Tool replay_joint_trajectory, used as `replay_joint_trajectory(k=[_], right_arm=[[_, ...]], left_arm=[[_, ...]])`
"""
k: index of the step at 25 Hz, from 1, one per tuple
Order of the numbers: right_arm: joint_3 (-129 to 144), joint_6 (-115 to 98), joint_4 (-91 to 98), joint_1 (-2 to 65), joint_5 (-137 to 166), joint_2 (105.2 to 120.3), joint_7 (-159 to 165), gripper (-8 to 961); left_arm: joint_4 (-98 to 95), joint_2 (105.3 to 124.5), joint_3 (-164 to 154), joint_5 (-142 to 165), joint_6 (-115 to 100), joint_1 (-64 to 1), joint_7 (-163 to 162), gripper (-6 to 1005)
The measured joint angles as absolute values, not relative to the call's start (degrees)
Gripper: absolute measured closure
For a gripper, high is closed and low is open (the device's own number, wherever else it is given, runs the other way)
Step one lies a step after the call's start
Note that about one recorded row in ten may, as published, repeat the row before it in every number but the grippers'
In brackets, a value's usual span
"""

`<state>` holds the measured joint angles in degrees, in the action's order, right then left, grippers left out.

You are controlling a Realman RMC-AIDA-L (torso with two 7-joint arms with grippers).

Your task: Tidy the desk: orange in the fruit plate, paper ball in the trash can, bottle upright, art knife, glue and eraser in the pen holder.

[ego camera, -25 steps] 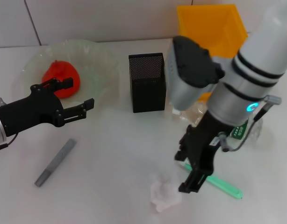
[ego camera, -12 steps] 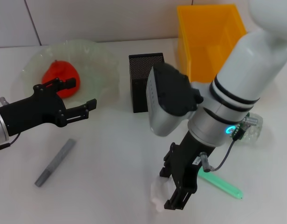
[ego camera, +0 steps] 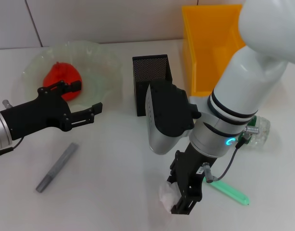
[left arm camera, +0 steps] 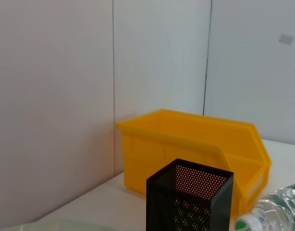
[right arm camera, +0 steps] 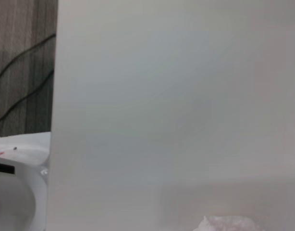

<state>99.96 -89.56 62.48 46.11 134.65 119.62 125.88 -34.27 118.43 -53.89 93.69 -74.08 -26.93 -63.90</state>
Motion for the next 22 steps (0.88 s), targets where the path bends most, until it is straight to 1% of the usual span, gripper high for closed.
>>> replay_joint_trajectory(k=[1,7,12,14,15,22], right_arm=[[100.2,-89.4,62.4,46.1,134.9,119.62,126.0,178],[99.4,-89.1,63.7,45.6,135.2,119.6,126.8,342],[93.7,-89.0,68.8,43.5,135.1,119.5,127.9,453],[89.3,-88.4,71.8,42.3,135.4,119.39,128.9,465],[83.0,-87.2,74.9,40.9,135.8,119.31,129.8,471],[67.0,-78.9,79.3,36.2,137.6,119.11,129.2,515]], left_arm=[[-34.3,118.48,-54.3,93.7,-74.1,-27.0,-63.9,150],[-34.3,118.48,-54.6,93.7,-74.1,-27.1,-63.9,152],[-34.3,118.48,-54.7,93.7,-74.1,-27.1,-63.9,153],[-34.3,118.47,-55.0,93.7,-74.1,-27.2,-63.9,154],[-34.4,118.47,-55.0,93.7,-74.2,-27.2,-63.9,154],[-34.5,118.47,-55.0,93.7,-74.9,-27.2,-63.7,156]])
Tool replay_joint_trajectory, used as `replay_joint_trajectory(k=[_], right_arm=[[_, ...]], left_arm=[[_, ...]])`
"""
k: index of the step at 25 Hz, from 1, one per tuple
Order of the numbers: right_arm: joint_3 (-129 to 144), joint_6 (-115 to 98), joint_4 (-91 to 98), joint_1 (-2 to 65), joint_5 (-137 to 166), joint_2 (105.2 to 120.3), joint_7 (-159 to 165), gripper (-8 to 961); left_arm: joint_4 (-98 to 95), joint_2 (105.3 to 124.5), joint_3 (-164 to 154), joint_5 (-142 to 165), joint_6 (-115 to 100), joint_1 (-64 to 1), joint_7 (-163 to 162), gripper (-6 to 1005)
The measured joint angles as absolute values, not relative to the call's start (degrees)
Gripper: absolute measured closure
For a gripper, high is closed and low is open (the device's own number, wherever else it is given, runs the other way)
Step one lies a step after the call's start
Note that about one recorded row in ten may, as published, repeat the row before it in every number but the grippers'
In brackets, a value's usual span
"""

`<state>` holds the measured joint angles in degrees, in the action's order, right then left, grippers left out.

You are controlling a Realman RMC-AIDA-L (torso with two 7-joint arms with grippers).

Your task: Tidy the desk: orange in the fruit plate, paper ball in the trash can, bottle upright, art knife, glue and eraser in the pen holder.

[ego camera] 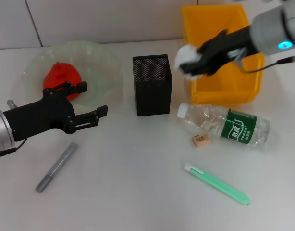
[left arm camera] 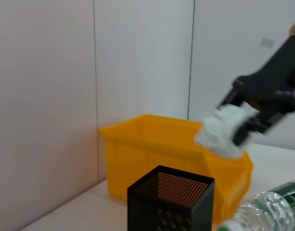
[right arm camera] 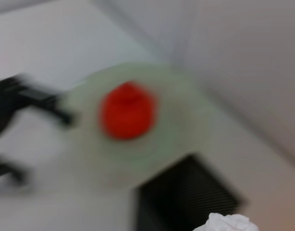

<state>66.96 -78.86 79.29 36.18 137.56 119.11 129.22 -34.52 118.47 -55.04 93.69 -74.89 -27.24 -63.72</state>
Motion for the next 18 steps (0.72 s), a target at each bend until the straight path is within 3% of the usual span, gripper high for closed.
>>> replay_joint_trajectory(k=[7,18], right_arm=[[60.4,-65.2,75.6,32.5,137.6,118.9,126.1,536],[59.1,-52.4,58.0,38.4,137.8,117.22,121.6,541]], left_arm=[[-34.7,118.48,-55.2,93.7,-78.0,-26.6,-63.2,158],[-34.5,118.24,-59.0,93.7,-78.3,-25.8,-63.2,161]])
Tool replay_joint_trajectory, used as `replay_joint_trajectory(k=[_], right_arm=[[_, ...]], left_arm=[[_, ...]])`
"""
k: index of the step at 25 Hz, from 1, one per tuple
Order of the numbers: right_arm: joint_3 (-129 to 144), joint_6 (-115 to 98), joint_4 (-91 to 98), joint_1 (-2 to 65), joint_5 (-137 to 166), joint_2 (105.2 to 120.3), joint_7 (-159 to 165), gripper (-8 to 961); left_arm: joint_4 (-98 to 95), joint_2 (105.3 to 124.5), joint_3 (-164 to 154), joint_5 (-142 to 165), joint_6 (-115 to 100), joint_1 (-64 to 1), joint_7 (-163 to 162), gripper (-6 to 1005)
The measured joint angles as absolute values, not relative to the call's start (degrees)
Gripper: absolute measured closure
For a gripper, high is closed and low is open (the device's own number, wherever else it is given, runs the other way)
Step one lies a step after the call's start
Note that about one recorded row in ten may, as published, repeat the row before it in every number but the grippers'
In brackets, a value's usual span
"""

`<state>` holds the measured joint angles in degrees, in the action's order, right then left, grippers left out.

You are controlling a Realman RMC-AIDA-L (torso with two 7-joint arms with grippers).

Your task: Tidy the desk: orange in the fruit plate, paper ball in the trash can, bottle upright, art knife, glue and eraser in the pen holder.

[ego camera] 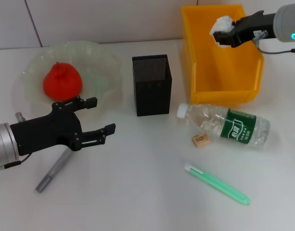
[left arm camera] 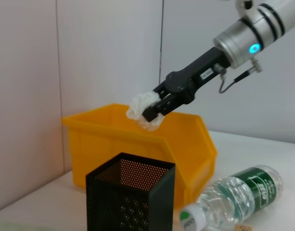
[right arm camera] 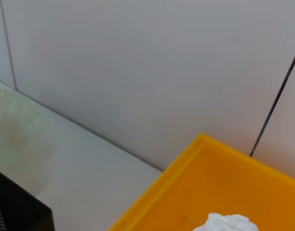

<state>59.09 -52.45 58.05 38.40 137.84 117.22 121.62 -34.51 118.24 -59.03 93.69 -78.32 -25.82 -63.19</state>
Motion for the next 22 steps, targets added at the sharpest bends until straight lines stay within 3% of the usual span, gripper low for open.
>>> replay_joint_trajectory(k=[7,16,22], right_arm=[[58.9,-55.5,58.4,39.0,138.3,116.86,123.2,387],[58.7,-67.9,64.6,40.0,141.2,113.73,132.0,181],[58.7,-70.1,65.2,40.5,145.2,114.27,133.2,108]], left_arm=[[-34.7,118.05,-59.5,93.9,-79.0,-25.4,-63.4,163],[-34.8,117.94,-59.0,96.5,-80.5,-25.5,-63.9,166],[-34.8,117.95,-59.0,96.5,-80.5,-25.5,-63.8,167]])
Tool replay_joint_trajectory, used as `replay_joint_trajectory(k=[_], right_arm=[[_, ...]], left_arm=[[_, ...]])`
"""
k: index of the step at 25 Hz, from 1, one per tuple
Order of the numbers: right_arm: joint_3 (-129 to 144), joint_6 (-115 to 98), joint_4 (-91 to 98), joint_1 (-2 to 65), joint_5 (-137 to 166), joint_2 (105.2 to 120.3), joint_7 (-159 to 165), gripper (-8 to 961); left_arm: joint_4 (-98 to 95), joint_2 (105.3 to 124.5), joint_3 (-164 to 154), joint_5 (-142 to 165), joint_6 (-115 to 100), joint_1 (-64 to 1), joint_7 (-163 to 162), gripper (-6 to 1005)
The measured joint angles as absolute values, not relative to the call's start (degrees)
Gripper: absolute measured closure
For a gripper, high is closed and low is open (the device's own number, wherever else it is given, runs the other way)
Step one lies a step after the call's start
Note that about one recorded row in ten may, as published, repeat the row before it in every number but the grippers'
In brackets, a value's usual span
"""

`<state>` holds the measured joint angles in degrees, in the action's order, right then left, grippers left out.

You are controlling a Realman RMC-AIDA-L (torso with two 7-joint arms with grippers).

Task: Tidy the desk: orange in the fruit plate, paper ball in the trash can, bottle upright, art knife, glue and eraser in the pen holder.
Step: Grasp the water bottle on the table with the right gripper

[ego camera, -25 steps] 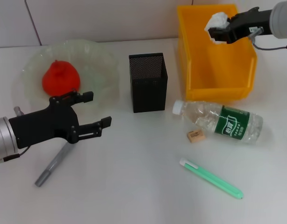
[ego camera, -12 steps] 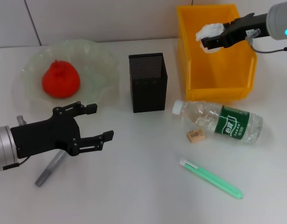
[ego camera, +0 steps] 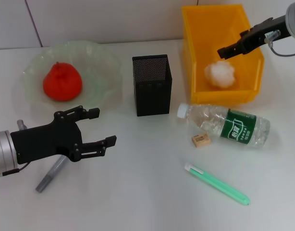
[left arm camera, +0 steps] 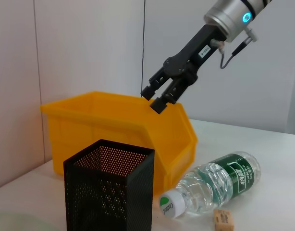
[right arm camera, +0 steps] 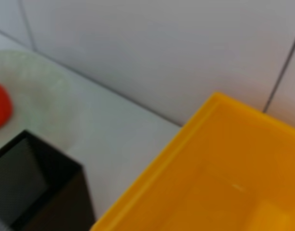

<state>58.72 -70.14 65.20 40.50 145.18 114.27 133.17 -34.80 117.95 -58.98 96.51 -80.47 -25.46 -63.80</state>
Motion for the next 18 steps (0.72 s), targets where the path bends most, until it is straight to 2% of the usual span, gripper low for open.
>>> replay_joint_trajectory(k=[12,18], right_arm=[[55.7,-102.1,78.8,41.5,145.0,113.89,128.1,113],[60.9,-102.4,76.6,41.5,152.6,115.27,125.1,113]], left_arm=[[-34.3,117.89,-59.0,96.5,-79.8,-25.5,-63.6,171],[-34.3,117.87,-59.0,96.5,-79.8,-25.4,-63.7,172]])
